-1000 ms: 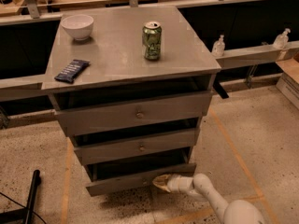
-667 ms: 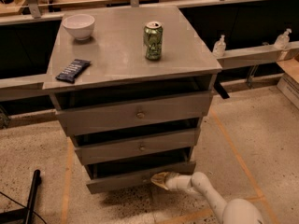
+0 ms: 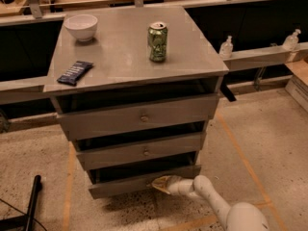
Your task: Close bottom drawer
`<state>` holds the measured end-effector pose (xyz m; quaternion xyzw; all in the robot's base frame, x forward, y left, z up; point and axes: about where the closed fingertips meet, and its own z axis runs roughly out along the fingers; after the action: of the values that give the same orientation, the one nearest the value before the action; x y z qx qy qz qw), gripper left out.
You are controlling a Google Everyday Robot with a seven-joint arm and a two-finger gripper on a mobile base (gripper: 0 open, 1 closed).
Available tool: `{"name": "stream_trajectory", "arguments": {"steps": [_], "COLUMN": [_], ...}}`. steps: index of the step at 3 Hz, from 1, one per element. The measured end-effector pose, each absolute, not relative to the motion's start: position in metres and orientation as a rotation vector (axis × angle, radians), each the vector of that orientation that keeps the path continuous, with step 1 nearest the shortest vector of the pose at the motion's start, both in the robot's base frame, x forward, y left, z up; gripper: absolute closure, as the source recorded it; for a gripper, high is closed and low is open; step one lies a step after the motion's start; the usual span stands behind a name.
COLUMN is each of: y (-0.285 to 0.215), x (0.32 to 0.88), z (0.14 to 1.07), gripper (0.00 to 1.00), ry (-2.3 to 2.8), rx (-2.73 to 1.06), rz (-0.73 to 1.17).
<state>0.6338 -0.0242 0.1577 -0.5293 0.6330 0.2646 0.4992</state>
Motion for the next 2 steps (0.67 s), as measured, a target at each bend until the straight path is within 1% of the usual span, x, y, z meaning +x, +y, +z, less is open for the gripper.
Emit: {"name": "stream_trajectory", "arguments": {"steps": [2], "y": [-0.0164], "x": [0.6384], "z": [0.1618], "gripper": [1.00], "ry": [1.511], "rx": [-1.288], "rz": [0.630]}}
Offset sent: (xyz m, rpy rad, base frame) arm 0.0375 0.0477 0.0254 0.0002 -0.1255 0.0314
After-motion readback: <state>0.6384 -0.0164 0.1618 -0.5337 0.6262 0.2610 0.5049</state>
